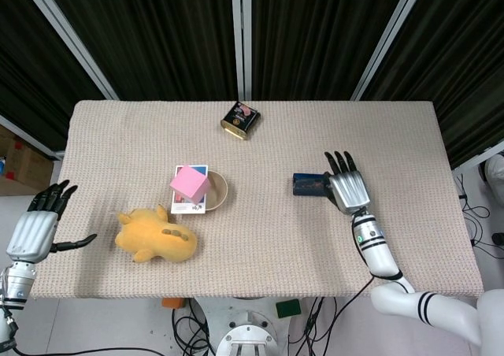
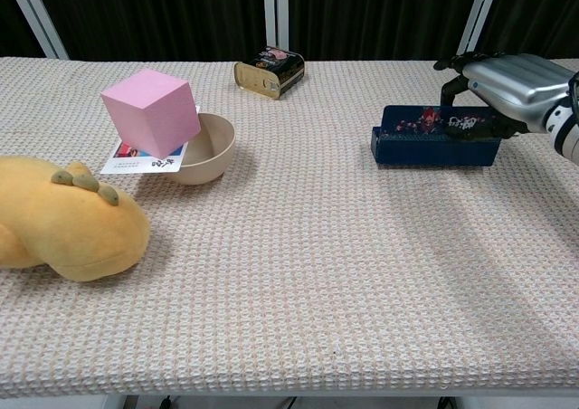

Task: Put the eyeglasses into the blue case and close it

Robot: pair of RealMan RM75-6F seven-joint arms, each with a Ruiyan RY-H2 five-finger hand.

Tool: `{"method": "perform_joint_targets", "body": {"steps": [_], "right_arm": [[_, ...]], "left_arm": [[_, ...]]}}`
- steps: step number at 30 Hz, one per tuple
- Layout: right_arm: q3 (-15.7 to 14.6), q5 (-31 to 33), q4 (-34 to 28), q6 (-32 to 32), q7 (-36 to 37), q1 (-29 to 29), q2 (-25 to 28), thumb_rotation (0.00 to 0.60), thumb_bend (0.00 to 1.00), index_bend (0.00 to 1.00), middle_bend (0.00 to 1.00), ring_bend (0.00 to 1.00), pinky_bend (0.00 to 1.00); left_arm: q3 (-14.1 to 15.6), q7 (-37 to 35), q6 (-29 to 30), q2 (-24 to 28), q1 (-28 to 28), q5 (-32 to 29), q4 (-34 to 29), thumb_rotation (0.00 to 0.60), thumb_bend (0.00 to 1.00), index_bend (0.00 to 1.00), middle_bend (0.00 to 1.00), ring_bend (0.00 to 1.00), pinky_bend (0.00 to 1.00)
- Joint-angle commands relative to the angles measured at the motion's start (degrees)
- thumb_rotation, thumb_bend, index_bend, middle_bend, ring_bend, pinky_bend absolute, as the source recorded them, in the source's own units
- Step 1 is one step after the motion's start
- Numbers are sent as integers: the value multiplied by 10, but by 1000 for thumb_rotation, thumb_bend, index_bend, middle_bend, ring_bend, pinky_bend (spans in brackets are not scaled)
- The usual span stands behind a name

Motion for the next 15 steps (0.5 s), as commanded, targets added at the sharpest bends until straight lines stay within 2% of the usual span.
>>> {"method": "perform_joint_targets", "body": {"steps": [1,12,13,15], "right_arm": [[9,4,34,-5,-4,10,-23,600,953,673,84,0,0],[28,6,109,-25,24,32,-62,600,947,654,84,0,0],[29,4,118,-25,27,34,-67,600,942,639,76,0,0],[32,-2,139,-24,37,40,-79,600,932,526,37,0,0]], "left_arm": [[0,-1,-2,0,-1,-1,2,220,0,69,0,0,107],[-2,2,-12,-1,-6,-7,2,221,0,68,0,0,107],[-3,3,-13,-1,-7,-8,2,221,0,69,0,0,107],[-3,3,-14,-1,-7,-10,2,223,0,69,0,0,107]]}}
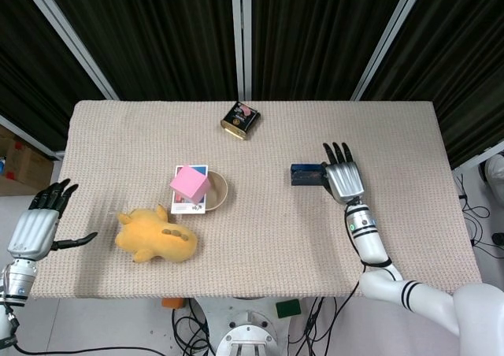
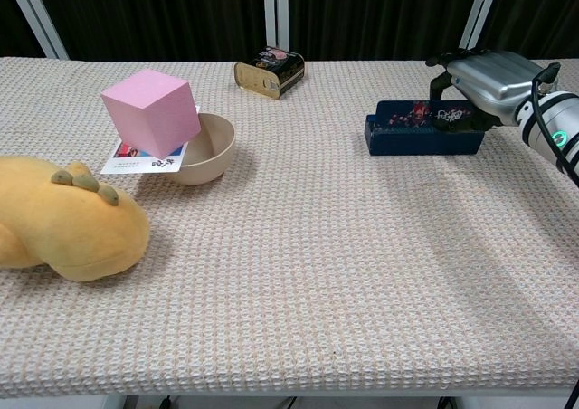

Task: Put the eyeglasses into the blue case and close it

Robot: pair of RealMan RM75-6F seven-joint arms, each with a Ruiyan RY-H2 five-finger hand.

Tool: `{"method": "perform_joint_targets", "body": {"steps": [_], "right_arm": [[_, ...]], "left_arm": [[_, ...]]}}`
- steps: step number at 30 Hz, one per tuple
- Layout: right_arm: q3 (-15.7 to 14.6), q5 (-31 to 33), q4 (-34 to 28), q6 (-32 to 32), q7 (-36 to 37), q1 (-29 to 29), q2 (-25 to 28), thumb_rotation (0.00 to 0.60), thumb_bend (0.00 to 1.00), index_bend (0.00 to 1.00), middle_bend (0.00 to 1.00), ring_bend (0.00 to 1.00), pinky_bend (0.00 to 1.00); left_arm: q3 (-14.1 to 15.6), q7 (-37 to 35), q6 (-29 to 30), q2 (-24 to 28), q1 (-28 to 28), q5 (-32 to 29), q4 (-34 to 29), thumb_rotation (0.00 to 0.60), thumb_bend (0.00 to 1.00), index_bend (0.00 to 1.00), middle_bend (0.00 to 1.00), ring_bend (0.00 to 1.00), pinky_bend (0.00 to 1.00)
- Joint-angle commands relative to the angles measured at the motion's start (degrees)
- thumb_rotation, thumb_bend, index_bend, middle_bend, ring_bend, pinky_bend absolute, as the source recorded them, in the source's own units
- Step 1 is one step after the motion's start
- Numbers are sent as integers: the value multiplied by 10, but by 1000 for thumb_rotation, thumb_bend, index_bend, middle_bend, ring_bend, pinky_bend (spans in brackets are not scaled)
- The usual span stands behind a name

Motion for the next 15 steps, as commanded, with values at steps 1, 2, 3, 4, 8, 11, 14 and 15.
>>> {"method": "perform_joint_targets", "body": {"steps": [1,2,3,4,8,11,14,15], "right_arm": [[7,-7,34,-3,15,12,-21,600,929,381,13,0,0],[10,-6,44,-5,15,15,-26,600,928,226,2,0,0],[13,-6,58,-6,18,19,-34,600,915,138,0,0,0],[16,-9,71,-3,21,23,-40,600,869,43,0,0,0],[29,-28,149,20,59,41,-79,600,640,0,0,0,0],[39,-28,195,11,90,55,-102,600,548,0,0,0,0],[41,-34,219,10,105,61,-113,600,505,0,0,0,0],[41,-35,221,12,108,61,-113,600,502,0,0,0,0]], "left_arm": [[-1,1,-1,0,-1,-2,0,223,0,69,0,0,107],[-1,1,-2,1,-1,-3,0,223,0,69,0,0,107],[-1,0,-1,1,0,-4,1,220,0,68,0,0,107],[-2,0,-1,1,0,-4,1,221,0,68,0,0,107],[-1,-5,0,0,2,-6,6,221,0,68,0,0,107],[0,-9,0,0,4,-8,8,220,0,68,0,0,107],[-1,-13,3,2,6,-9,9,220,0,68,0,0,107],[-2,-13,3,2,6,-10,9,221,0,68,0,0,107]]}}
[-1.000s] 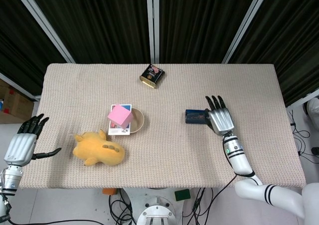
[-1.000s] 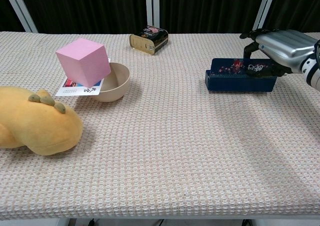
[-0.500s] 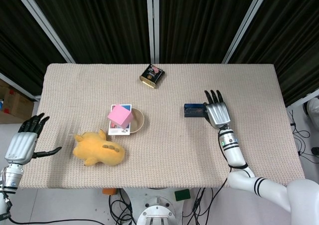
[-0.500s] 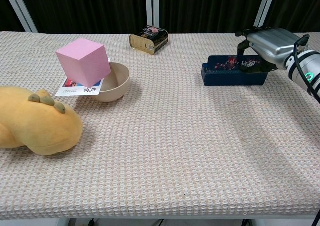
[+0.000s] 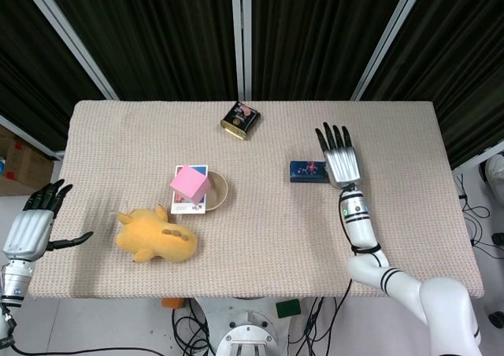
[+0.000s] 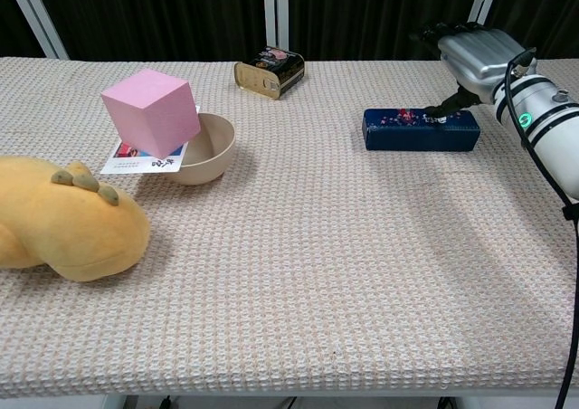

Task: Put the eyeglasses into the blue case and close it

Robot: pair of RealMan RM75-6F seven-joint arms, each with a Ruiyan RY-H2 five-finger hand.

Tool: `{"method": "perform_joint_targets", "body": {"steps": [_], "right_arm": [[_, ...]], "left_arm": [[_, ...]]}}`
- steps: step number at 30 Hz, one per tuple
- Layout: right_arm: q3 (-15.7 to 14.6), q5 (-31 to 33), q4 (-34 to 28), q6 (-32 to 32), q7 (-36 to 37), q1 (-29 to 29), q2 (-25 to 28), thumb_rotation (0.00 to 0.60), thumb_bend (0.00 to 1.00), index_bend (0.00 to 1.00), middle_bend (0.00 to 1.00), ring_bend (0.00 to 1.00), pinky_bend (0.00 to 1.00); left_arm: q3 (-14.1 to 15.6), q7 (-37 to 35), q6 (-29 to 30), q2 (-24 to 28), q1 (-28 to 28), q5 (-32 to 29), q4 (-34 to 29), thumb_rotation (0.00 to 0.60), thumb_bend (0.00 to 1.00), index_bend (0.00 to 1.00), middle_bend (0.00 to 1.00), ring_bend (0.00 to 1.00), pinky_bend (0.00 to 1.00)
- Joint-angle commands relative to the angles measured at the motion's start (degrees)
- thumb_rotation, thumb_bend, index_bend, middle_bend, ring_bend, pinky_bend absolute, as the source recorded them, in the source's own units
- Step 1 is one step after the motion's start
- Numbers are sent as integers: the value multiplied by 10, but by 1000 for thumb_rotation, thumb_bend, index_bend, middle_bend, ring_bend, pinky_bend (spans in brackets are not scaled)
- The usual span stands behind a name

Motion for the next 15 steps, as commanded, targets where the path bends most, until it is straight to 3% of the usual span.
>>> {"method": "perform_joint_targets", "body": {"steps": [1,4,7,10,15], "right_arm": [[5,-9,20,5,19,7,-13,600,496,0,0,0,0],[4,-18,10,26,30,-2,-4,600,478,0,0,0,0],[-6,-42,-38,82,50,-31,30,600,477,0,0,0,0],[-39,-77,-155,141,52,-87,112,600,466,0,0,0,0],[-103,-107,-387,221,58,-202,295,600,414,0,0,0,0]], "left_arm": [[-1,-1,2,2,1,-1,0,222,0,68,0,0,107],[-2,1,5,4,0,2,-3,221,0,68,0,0,107],[-3,3,11,4,1,7,-6,220,0,68,0,0,107],[-5,6,21,4,3,10,-7,220,0,68,0,0,107],[-13,9,54,-4,9,20,-5,221,0,68,0,0,107]]}}
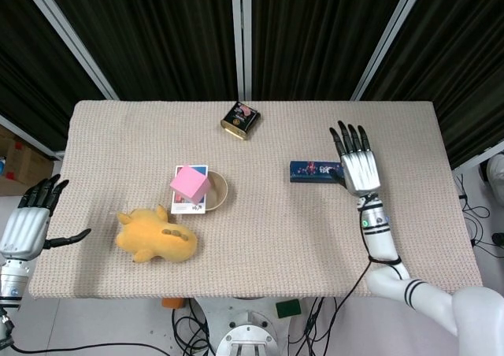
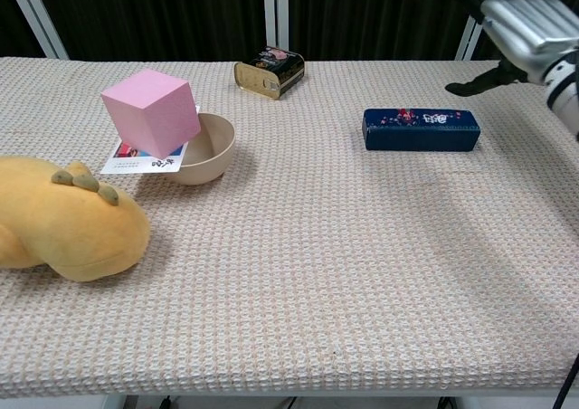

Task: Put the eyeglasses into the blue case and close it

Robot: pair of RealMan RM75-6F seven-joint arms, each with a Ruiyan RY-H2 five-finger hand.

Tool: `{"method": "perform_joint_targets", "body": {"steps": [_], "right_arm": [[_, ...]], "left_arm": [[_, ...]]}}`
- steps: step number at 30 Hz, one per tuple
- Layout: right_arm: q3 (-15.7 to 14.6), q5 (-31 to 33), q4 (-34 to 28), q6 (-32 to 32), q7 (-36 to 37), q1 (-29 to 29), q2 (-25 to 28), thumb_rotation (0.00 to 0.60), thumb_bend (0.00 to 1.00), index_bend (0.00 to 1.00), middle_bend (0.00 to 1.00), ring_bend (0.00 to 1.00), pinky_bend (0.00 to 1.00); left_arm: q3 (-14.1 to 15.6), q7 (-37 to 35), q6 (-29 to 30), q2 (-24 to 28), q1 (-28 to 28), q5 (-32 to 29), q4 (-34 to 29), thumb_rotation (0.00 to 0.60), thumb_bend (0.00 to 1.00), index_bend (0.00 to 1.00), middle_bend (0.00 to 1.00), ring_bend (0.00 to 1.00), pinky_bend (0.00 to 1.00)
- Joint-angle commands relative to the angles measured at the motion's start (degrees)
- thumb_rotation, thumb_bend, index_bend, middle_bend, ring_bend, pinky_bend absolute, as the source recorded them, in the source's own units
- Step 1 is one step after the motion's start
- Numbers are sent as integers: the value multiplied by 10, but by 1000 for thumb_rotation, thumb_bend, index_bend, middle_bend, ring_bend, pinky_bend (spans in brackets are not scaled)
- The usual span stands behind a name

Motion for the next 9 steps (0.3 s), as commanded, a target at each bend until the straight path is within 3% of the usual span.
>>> {"method": "perform_joint_targets", "body": {"steps": [1,4,9], "right_arm": [[-77,-43,-237,108,18,-139,202,600,402,0,0,0,0],[-97,-39,-260,136,57,-188,247,600,389,0,0,0,0],[-114,-23,-232,133,100,-231,260,600,390,0,0,0,0]], "left_arm": [[-6,2,25,-8,5,10,3,219,0,68,0,0,107],[-9,2,48,-14,10,21,8,214,0,68,0,0,107],[-10,8,70,-15,18,28,8,214,0,68,0,0,107]]}}
